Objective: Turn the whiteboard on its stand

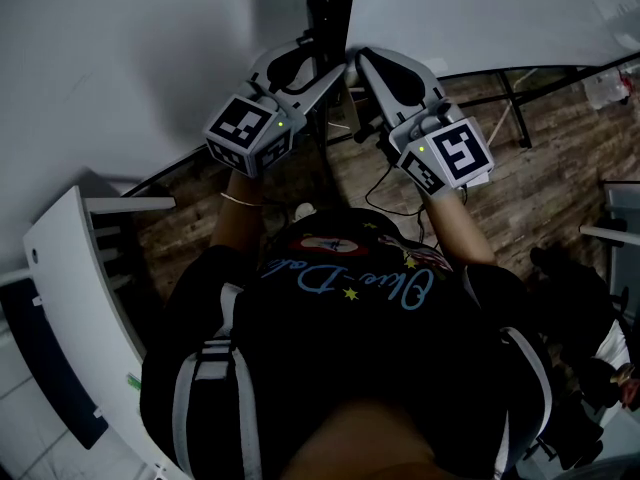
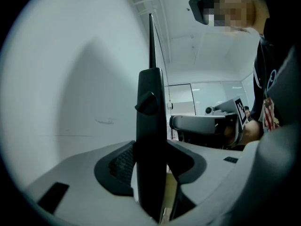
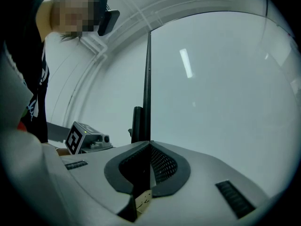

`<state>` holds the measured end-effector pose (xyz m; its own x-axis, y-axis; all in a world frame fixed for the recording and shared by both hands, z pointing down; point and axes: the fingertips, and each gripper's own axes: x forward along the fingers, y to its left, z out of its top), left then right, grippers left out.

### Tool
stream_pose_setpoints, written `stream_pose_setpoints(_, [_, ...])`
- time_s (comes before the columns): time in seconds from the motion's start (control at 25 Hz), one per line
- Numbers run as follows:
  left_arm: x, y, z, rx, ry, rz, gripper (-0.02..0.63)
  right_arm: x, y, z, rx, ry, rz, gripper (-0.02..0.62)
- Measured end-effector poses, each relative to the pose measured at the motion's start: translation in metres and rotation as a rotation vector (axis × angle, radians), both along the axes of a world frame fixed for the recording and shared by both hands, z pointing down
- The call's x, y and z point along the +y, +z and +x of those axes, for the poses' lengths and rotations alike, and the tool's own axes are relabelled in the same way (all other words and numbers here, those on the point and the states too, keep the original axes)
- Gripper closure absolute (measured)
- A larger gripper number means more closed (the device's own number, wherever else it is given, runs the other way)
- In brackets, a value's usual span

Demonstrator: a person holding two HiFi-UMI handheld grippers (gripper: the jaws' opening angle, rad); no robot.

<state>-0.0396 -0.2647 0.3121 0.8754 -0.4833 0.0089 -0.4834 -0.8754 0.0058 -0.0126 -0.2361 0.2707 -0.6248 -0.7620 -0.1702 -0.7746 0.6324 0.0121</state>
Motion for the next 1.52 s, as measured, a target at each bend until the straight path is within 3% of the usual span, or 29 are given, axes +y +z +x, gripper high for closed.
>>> stream_pose_setpoints(0.88, [-0.002,-0.001,-0.003,-0.012,-0.016,-0.012,0.4,-0.021,0.004,0.015,-0.001,0.049,-0.014,0.569])
stream_pose_setpoints(1.52, [0.001,-0.006,-0.004,-0.015,-0.04,-0.014,0.403,-0.018,0.0,0.015,-0.013,0.025,-0.013,0.569])
